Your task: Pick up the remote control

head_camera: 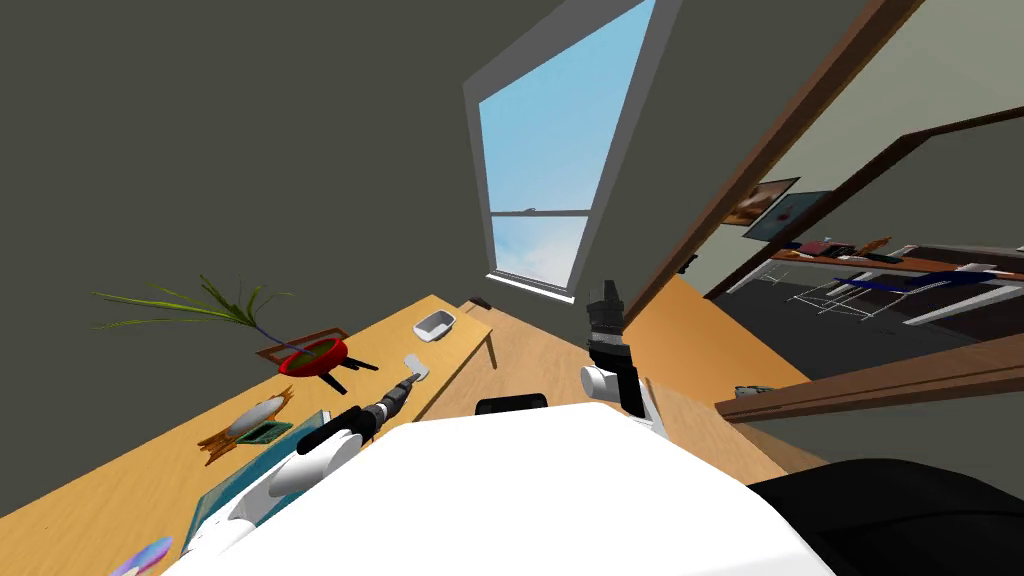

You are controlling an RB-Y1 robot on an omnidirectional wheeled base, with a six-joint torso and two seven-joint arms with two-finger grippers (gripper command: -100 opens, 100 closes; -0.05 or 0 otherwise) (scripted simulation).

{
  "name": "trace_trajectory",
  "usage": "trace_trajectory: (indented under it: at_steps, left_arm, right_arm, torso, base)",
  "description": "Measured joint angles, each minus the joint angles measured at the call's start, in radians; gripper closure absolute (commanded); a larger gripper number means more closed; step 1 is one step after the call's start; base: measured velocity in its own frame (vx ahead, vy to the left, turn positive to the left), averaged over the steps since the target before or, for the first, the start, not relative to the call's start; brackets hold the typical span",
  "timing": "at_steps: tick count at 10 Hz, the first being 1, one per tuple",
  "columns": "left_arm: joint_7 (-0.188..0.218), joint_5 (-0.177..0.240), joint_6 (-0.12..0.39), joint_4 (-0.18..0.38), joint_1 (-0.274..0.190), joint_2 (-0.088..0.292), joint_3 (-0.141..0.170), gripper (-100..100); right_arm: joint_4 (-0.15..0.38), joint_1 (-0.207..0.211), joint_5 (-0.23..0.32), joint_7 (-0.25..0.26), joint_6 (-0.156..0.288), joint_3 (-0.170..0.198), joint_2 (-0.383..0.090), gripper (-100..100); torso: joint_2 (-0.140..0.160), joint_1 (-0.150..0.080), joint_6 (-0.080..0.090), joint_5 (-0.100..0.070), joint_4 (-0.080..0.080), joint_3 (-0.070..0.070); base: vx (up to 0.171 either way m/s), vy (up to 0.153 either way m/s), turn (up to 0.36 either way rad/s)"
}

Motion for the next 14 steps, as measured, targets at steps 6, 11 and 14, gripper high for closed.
trace_trajectory:
  at_steps: [6,11,14]
  left_arm:
    - [0.054,0.162,0.065,0.154,0.041,0.147,-0.131,-100]
    - [0.098,0.239,0.091,0.239,0.07,0.201,-0.212,-100]
    - [0.128,0.3,0.102,0.288,0.098,0.24,-0.27,-100]
  right_arm:
    - [0.0,0.0,0.0,0.0,0.0,0.0,0.0,0]
    - [0.0,0.0,0.0,0.0,0.0,0.0,0.0,0]
    - [0.0,0.0,0.0,0.0,0.0,0.0,0.0,0]
  torso:
    - [-0.003,0.002,0.0,0.0,0.0,-0.001]
    - [-0.001,-0.001,0.0,0.0,0.0,0.0]
    - [-0.002,0.002,-0.001,0.0,0.0,-0.001]
  base:
    - [0.078,0.068,-0.448]
    - [0.048,0.058,-0.232]
    - [0.05,0.086,-0.236]
